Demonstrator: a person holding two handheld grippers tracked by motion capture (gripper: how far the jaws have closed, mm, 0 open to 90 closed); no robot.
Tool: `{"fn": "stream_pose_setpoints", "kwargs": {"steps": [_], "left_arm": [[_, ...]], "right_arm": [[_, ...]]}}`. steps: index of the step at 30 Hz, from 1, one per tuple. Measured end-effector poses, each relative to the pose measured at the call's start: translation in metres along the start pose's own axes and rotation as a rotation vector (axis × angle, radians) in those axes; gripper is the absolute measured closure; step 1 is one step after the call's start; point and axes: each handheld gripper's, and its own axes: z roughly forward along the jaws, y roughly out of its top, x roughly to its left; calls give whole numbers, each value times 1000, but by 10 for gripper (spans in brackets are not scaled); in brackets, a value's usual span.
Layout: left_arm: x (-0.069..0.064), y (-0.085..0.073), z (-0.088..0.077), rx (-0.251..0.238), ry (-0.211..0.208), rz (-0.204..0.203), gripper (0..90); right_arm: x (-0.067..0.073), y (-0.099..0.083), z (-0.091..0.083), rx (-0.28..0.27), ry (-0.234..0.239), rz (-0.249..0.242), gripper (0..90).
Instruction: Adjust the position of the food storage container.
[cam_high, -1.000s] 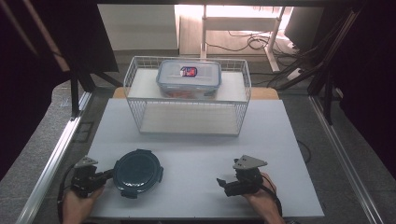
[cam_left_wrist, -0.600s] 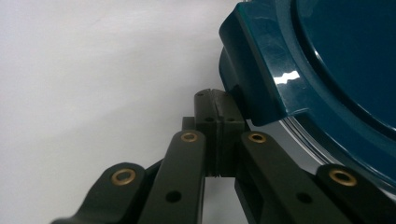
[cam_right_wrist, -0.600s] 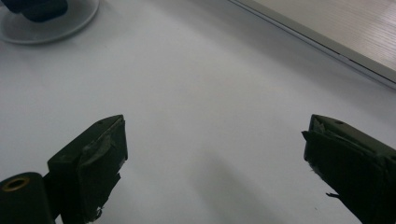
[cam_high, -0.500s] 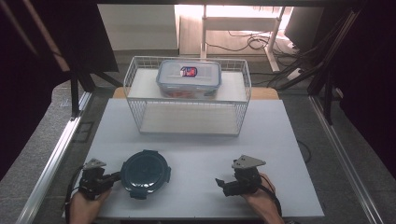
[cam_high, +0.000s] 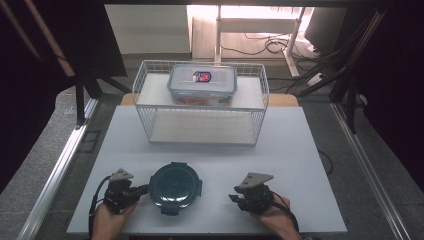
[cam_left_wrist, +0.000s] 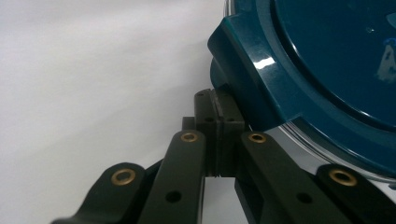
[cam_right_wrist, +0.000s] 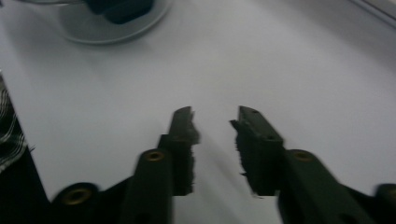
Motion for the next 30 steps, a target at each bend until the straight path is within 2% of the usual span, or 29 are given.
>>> {"fn": "stream_pose_setpoints", "kwargs": {"steps": [1, 4, 7, 8, 9, 14, 15, 16, 18, 20, 23, 24, 26, 27, 30], "left_arm": [[-3, 1, 2, -1, -1, 2, 900], [-15, 7, 11, -4, 0, 22, 900], [-23, 11, 18, -5, -13, 42, 900], [-23, 11, 18, -5, -13, 42, 900], [-29, 14, 22, -3, -26, 59, 900], [-35, 16, 23, 13, -52, 99, 900], [-34, 12, 19, 26, -79, 110, 900], [-34, 12, 19, 26, -79, 110, 900], [-34, 5, 12, 35, -114, 106, 900], [-37, 0, 7, 35, -135, 122, 900], [-37, 3, 9, 29, -154, 123, 900], [-39, 6, 16, 42, -185, 128, 900], [-42, 7, 20, 55, -168, 140, 900], [-47, 9, 26, 81, -116, 187, 900], [-46, 11, 30, 83, -140, 180, 900]], "right_arm": [[5, 3, 2, 1, 43, -7, 810], [14, 8, 5, -3, 97, -28, 876], [22, 12, 9, -2, 144, -40, 891], [22, 12, 9, -2, 144, -40, 891], [26, 13, 12, 3, 166, -49, 891], [27, 14, 13, -7, 153, -46, 892], [26, 14, 13, -12, 159, -43, 892], [26, 14, 13, -12, 159, -43, 892], [27, 13, 12, -16, 156, -48, 893], [27, 13, 12, -17, 151, -52, 893], [27, 13, 13, -16, 153, -47, 893], [27, 13, 13, -14, 149, -47, 892], [27, 13, 13, -14, 149, -48, 893], [27, 13, 13, -13, 142, -48, 893], [24, 13, 13, -14, 126, -44, 893]]}}
